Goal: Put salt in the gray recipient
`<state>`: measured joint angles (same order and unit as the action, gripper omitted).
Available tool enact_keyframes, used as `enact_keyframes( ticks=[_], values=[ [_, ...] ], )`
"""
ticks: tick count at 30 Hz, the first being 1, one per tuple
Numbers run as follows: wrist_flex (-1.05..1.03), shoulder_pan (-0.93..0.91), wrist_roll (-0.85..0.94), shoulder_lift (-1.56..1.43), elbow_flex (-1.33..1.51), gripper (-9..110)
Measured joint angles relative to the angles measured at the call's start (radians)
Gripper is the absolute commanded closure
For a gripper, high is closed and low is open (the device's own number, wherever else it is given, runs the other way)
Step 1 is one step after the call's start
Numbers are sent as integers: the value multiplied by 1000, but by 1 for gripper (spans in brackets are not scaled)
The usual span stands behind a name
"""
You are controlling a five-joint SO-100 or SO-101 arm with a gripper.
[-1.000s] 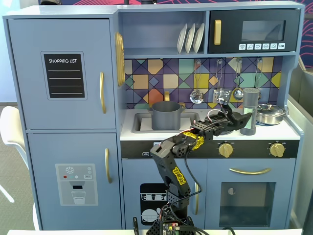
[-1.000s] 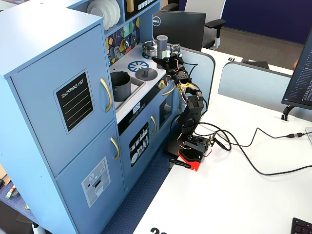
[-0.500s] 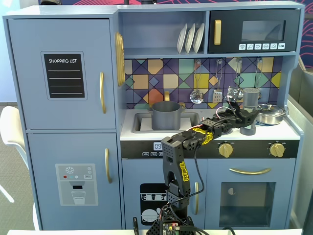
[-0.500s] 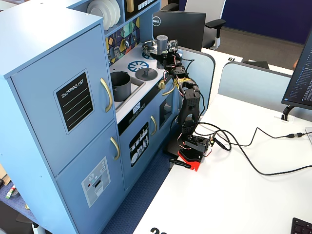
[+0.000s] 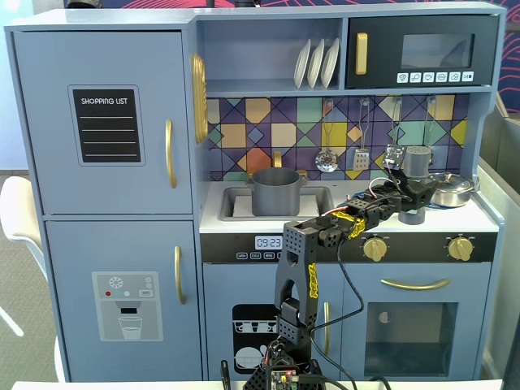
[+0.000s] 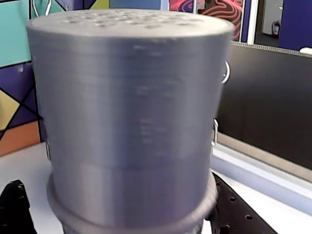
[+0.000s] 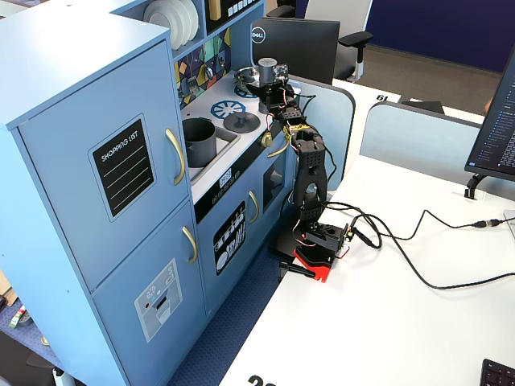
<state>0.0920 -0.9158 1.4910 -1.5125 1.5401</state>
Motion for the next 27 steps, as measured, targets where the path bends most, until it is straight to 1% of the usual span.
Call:
enact_keyframes(
  ticks=[2,3,5,6,10,15,18,23,27],
  values=[
    [5,6,0,11,-12,67],
    [5,9,3,14,-14,73],
    [5,15,9,15,-15,98],
    [5,18,18,15,-15,101],
    [20,34,31,15,-15,102],
    [80,40,2,-3,8,102],
    [77,38,-20,-58,9,102],
    [-48,74,-123,-210,9,102],
    [-238,190,-328,-359,9,101]
  ],
)
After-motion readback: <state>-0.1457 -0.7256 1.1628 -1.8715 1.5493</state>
